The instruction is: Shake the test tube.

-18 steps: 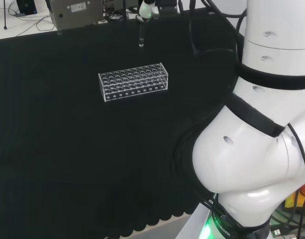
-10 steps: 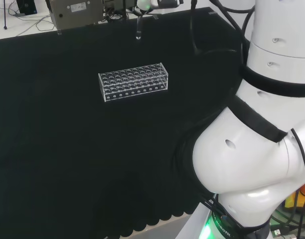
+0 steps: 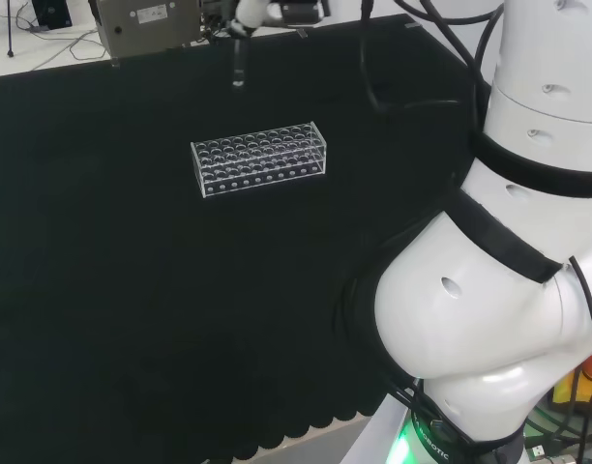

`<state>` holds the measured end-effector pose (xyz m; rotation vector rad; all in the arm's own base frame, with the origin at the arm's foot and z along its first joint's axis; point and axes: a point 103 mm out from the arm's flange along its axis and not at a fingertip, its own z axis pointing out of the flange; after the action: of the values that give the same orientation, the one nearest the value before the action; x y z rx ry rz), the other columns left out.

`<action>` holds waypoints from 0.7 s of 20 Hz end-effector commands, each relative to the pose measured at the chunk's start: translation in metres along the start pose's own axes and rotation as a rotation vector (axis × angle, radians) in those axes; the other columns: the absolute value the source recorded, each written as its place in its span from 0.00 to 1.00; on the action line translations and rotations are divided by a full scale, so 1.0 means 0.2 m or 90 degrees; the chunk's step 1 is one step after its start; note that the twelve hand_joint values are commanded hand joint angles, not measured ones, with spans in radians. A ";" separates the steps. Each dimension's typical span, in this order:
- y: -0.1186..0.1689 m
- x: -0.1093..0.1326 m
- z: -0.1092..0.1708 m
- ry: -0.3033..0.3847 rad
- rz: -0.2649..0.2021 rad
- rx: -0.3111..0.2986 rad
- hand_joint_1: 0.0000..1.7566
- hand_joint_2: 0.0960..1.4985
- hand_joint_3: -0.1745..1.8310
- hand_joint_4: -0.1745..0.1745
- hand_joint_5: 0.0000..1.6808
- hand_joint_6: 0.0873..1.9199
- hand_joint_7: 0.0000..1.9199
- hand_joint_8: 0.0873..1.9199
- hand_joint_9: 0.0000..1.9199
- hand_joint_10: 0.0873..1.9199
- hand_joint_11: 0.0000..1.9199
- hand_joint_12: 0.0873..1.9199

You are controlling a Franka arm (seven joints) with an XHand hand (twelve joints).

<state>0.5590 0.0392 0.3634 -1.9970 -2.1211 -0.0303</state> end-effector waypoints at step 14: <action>-0.06 -0.09 0.03 -0.026 0.037 0.008 0.70 0.33 0.48 0.00 0.81 0.26 0.93 0.20 0.94 0.04 0.80 0.31</action>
<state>0.5513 0.0630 0.3605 -1.9552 -2.1484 -0.0204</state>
